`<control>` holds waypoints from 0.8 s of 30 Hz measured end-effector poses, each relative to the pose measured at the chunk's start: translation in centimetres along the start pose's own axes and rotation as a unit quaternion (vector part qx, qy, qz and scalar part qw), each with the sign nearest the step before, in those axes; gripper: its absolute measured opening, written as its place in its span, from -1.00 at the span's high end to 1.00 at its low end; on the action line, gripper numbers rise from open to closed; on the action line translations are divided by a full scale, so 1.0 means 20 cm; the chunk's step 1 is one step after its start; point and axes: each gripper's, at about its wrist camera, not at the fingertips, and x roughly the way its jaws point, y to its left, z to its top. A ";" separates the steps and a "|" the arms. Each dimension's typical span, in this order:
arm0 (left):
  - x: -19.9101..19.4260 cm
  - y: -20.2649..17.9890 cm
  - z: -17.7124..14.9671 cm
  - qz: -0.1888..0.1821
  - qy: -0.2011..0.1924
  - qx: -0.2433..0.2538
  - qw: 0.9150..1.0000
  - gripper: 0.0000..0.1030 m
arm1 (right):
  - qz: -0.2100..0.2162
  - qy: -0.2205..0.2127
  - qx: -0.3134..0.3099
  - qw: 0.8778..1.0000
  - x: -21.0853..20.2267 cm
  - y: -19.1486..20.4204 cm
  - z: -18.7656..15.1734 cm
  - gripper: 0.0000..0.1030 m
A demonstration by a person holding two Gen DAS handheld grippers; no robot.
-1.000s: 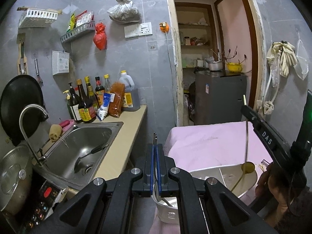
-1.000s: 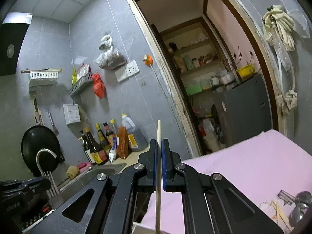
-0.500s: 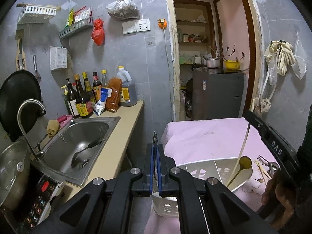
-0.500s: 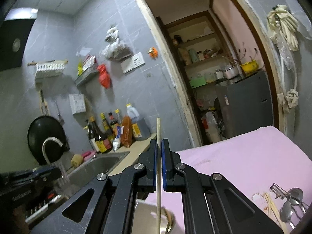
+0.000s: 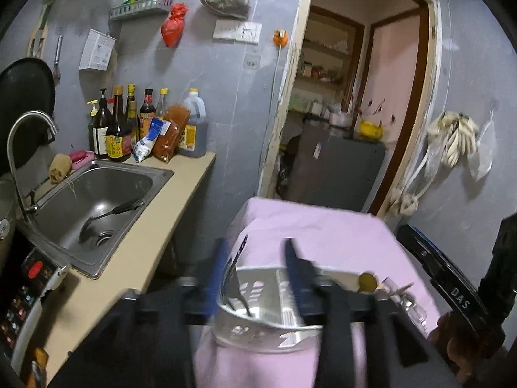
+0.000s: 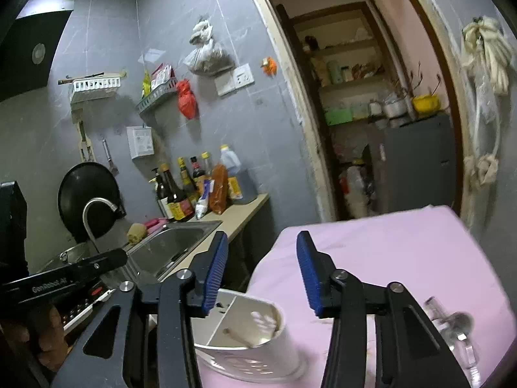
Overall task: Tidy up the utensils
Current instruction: 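Open both grippers above the white holder to drop the held utensils, then move both tools back over the utensil row on the pink cloth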
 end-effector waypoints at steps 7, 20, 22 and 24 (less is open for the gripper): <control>-0.05 -0.14 0.06 -0.015 -0.042 0.017 0.999 -0.37 | -0.040 -0.042 -0.018 0.998 -0.23 -0.07 0.22 -0.60; -0.10 -0.65 0.02 -0.046 -0.102 0.046 0.993 -0.96 | -0.138 -0.056 -0.061 0.987 -0.64 -0.40 0.41 -0.98; -0.09 -0.74 -0.02 -0.049 -0.104 0.056 0.992 -0.97 | -0.148 -0.054 -0.059 0.986 -0.68 -0.46 0.41 -0.98; -0.08 -0.83 -0.05 -0.055 -0.102 0.066 0.991 -0.97 | -0.159 -0.049 -0.054 0.985 -0.71 -0.55 0.41 -0.98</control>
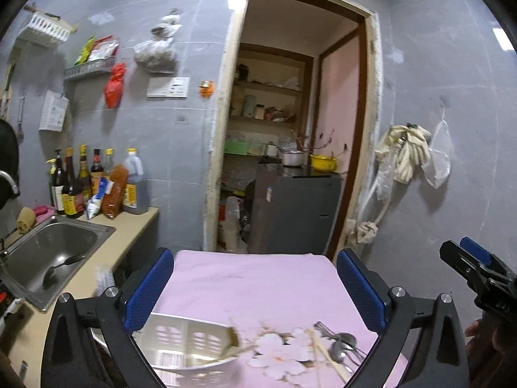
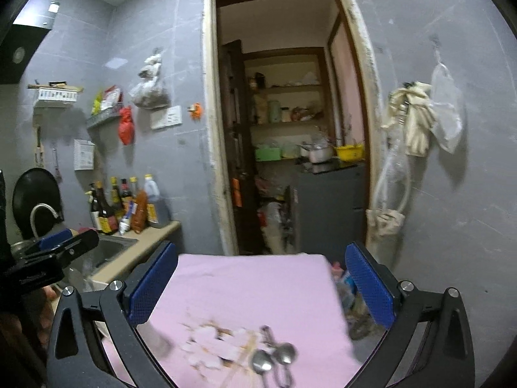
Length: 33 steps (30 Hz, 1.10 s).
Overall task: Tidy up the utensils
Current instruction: 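Move both tools back over the utensil row on the pink cloth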
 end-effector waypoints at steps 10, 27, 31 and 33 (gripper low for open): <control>0.16 -0.38 -0.17 -0.012 0.056 0.018 0.998 -0.98 | -0.023 0.048 0.028 0.998 0.10 -0.43 -0.16 -0.98; 0.60 -0.47 -0.59 -0.006 0.196 0.034 0.980 -0.82 | 0.045 0.203 0.096 0.973 0.62 -0.72 -0.71 -0.77; 0.68 -0.46 -0.66 -0.010 0.228 0.035 0.973 -0.53 | 0.074 0.241 0.104 0.962 0.75 -0.70 -0.83 -0.32; 0.72 -0.44 -0.70 -0.018 0.244 0.029 0.969 -0.41 | 0.096 0.258 0.106 0.955 0.81 -0.67 -0.89 -0.15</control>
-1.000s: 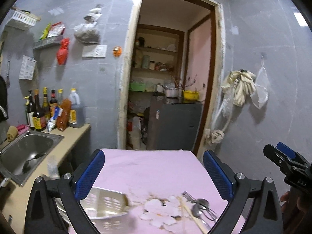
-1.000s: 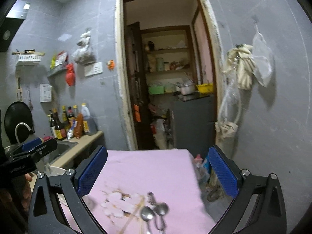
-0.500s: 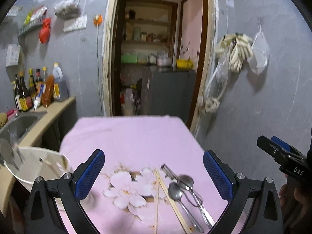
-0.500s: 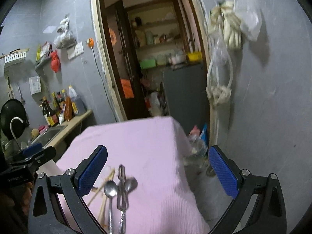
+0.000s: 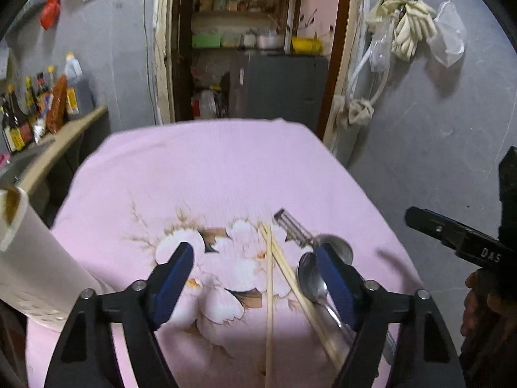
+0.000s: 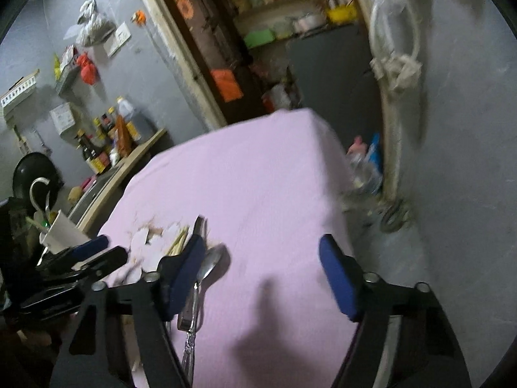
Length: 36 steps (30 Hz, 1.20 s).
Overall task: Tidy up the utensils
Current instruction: 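Move both tools back over the utensil row on the pink cloth, then close the right gripper on the knife while the left gripper grasps a wooden chopstick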
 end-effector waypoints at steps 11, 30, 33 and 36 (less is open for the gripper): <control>0.21 0.09 -0.08 -0.048 0.091 -0.044 0.994 0.28 | 0.084 0.092 0.008 0.992 0.28 0.08 -0.11 0.39; 0.35 0.03 0.03 -0.076 0.154 -0.004 0.985 0.85 | 0.132 0.191 0.060 0.971 0.49 0.13 -0.08 0.66; 0.34 0.04 0.02 -0.088 0.158 -0.015 0.984 0.89 | 0.133 0.186 0.063 0.972 0.48 0.15 -0.09 0.78; 0.31 0.04 0.00 -0.091 0.150 -0.022 0.984 0.90 | 0.132 0.172 0.063 0.974 0.44 0.17 -0.09 0.86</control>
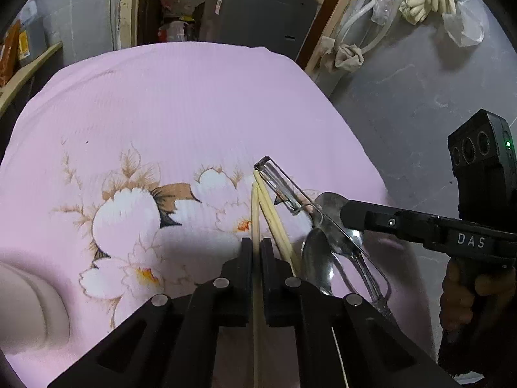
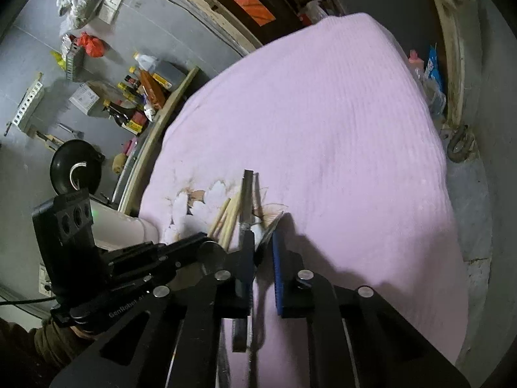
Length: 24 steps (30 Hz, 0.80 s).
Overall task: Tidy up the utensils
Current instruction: 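Close the right gripper on the knife while the left gripper grasps a wooden chopstick, then carry the knife in the right gripper and chopstick in the left to the holder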
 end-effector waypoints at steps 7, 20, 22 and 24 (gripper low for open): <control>-0.15 0.02 -0.05 -0.003 -0.045 -0.023 0.999 0.90 | -0.004 -0.038 0.003 0.999 -0.14 0.05 -0.05 0.97; -0.70 0.10 -0.07 0.011 -0.215 -0.068 0.974 0.90 | 0.002 -0.151 -0.031 0.988 -0.46 0.28 -0.11 0.97; -0.80 0.14 -0.05 0.016 -0.238 -0.071 0.968 0.90 | 0.002 -0.172 -0.052 0.984 -0.49 0.38 -0.10 0.97; -0.88 0.17 -0.04 0.023 -0.256 -0.073 0.964 0.90 | -0.001 -0.192 -0.077 0.978 -0.52 0.47 -0.09 0.97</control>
